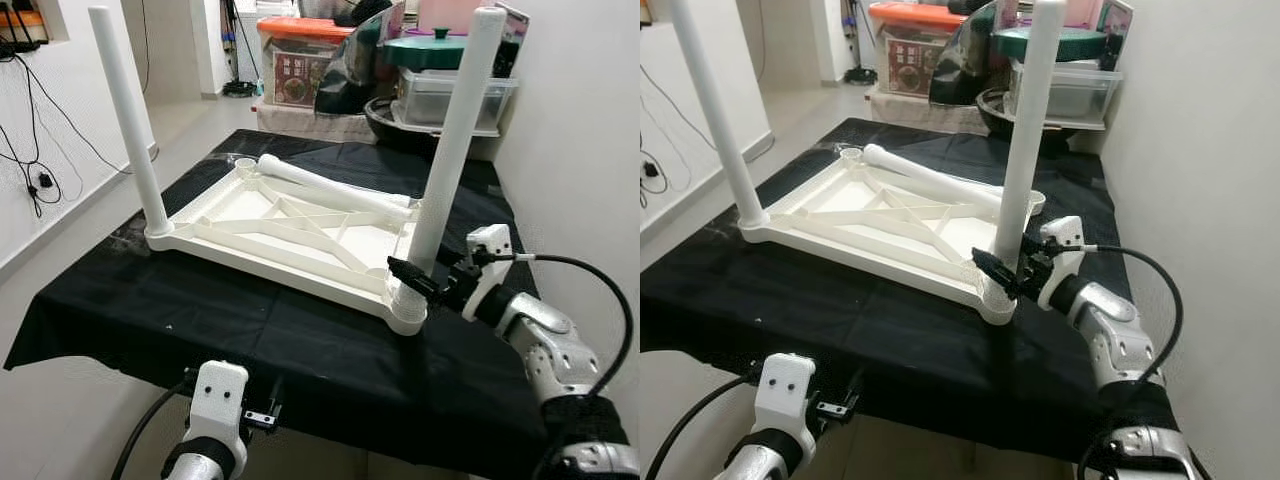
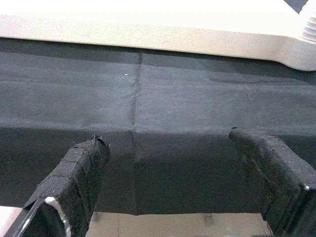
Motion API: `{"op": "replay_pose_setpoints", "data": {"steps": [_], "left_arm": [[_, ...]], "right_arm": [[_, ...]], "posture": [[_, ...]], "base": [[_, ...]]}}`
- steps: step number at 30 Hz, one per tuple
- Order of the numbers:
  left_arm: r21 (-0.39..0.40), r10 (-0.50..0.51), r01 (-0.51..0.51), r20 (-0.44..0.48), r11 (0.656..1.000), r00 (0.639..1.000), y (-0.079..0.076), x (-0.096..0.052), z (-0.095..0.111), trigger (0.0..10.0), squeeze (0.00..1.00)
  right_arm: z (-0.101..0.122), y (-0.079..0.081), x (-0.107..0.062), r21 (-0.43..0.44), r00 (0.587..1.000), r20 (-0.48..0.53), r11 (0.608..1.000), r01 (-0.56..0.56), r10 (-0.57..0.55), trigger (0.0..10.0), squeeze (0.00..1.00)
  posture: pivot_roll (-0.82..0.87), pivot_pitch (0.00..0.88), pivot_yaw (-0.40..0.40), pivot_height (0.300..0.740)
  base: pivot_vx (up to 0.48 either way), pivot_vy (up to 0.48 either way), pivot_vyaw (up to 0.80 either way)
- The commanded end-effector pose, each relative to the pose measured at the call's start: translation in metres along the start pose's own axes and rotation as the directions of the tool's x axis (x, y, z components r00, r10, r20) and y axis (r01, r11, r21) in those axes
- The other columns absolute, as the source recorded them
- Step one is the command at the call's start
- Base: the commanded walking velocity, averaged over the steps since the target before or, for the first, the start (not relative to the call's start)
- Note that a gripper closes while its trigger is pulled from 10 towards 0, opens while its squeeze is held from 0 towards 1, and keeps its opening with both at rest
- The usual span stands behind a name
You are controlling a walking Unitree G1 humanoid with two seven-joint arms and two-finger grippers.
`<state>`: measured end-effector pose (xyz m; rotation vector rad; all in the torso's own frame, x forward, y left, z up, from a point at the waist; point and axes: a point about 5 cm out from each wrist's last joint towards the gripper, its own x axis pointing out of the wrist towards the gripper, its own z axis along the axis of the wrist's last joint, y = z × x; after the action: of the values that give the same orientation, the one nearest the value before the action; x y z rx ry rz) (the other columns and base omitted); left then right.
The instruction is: Building children table
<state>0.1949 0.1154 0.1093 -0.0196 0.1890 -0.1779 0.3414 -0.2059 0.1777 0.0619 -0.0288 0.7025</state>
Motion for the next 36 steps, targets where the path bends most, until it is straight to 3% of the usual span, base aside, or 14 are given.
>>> {"op": "replay_pose_setpoints", "data": {"steps": [1, 4, 10, 11, 12, 13, 25, 36], "left_arm": [[0.008, 0.006, -0.006, -0.019, 1.000, 1.000, 0.001, -0.002, -0.002, 10.0, 0.00], [0.010, 0.005, -0.005, -0.015, 1.000, 1.000, 0.000, -0.002, -0.001, 10.0, 0.00], [0.013, 0.005, -0.005, -0.014, 1.000, 1.000, 0.000, -0.002, -0.001, 10.0, 0.00], [0.013, 0.006, -0.006, -0.014, 1.000, 1.000, 0.000, -0.003, 0.000, 10.0, 0.00], [0.013, 0.006, -0.006, -0.014, 1.000, 1.000, 0.000, -0.003, 0.000, 10.0, 0.00], [0.013, 0.008, -0.008, -0.014, 1.000, 1.000, 0.000, -0.003, 0.000, 10.0, 0.00], [0.021, 0.002, -0.002, -0.021, 1.000, 1.000, 0.001, -0.002, 0.000, 10.0, 0.00], [0.001, -0.035, 0.035, -0.013, 0.999, 0.999, -0.004, -0.005, 0.004, 10.0, 0.00]], "right_arm": [[-0.001, 0.001, 0.002, -0.004, 1.000, 0.002, 1.000, -0.014, 0.014, 10.0, 0.00], [0.000, -0.003, 0.013, 0.003, 1.000, 0.006, 1.000, -0.010, 0.010, 10.0, 0.00], [0.004, -0.006, 0.018, -0.008, 1.000, 0.021, 1.000, 0.019, -0.019, 10.0, 0.00], [0.007, -0.008, 0.021, -0.016, 0.998, 0.039, 0.999, 0.043, -0.043, 9.1, 0.00], [0.007, -0.008, 0.021, -0.016, 0.998, 0.039, 0.999, 0.043, -0.043, 9.1, 0.00], [0.011, -0.011, 0.024, 0.001, 0.995, 0.060, 0.997, 0.076, -0.076, 0.0, 0.00], [0.022, -0.017, 0.035, 0.008, 0.978, 0.127, 0.987, 0.163, -0.163, 0.0, 0.00], [0.037, -0.011, 0.052, 0.025, 0.986, 0.157, 0.999, 0.044, -0.048, 0.0, 0.00]], "posture": [[0.10, 0.029, -0.075, 0.740], [0.10, 0.029, -0.075, 0.740], [0.10, 0.039, -0.077, 0.740], [0.10, 0.045, -0.078, 0.740], [0.10, 0.045, -0.078, 0.740], [0.10, 0.048, -0.082, 0.740], [0.10, 0.043, -0.076, 0.740], [0.10, 0.064, -0.078, 0.740]], "base": [[0.000, 0.000, 0.00], [0.000, 0.000, 0.00], [0.000, 0.000, 0.00], [0.000, 0.000, 0.00], [0.000, 0.000, 0.00], [0.000, 0.000, 0.00], [0.000, 0.000, 0.00], [0.000, 0.000, 0.00]]}}
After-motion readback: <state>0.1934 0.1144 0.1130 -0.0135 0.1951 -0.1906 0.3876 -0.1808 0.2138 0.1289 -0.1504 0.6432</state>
